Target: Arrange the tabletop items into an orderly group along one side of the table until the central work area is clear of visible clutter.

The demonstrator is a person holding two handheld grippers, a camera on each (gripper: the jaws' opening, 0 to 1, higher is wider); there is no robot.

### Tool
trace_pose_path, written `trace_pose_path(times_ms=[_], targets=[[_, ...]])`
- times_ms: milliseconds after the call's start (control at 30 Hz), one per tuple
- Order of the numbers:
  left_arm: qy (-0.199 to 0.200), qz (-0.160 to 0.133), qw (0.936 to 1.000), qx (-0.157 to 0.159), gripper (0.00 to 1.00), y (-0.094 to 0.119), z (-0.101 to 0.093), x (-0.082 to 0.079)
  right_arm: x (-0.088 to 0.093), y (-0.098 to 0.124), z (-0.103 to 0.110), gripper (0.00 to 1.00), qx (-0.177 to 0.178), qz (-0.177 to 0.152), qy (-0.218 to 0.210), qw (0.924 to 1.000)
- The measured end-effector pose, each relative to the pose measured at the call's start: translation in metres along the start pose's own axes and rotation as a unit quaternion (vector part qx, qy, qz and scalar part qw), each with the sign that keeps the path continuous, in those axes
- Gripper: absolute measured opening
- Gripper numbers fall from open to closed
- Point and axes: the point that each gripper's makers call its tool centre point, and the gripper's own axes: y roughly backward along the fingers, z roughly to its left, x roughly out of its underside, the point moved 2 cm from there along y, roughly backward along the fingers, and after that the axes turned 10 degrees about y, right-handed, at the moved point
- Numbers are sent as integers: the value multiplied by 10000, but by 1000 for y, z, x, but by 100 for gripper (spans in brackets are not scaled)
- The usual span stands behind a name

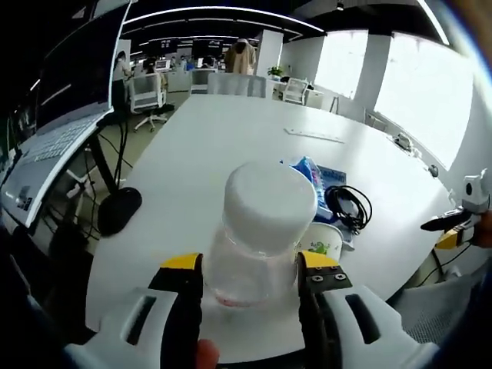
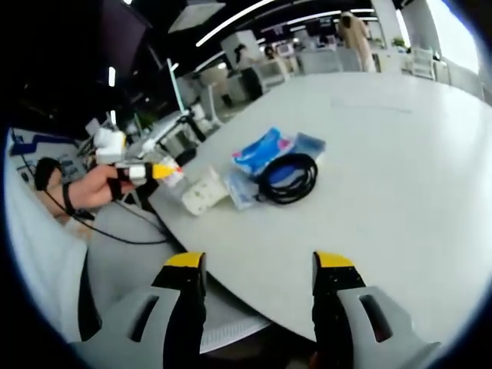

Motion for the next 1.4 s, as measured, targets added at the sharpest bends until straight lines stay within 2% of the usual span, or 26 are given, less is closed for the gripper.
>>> trace_pose_path(times_ms=[267,833,1133,1400], targets=[[35,-44,9999,94,44,-4,-1,-2,-2,-3,0,53,-23,-8,-30,10000],[-82,-1,10000,18,41,-18,1,-23,-2,-2,-6,53,11,-43,-67,10000],[-237,-32,9997,4,41,-31,1,-41,-2,1,-13,53,52,-46,-97,9999],[-289,-94,9995,-3,41,-45,0,-65,1,4,-17,53,100,-19,-170,9998]])
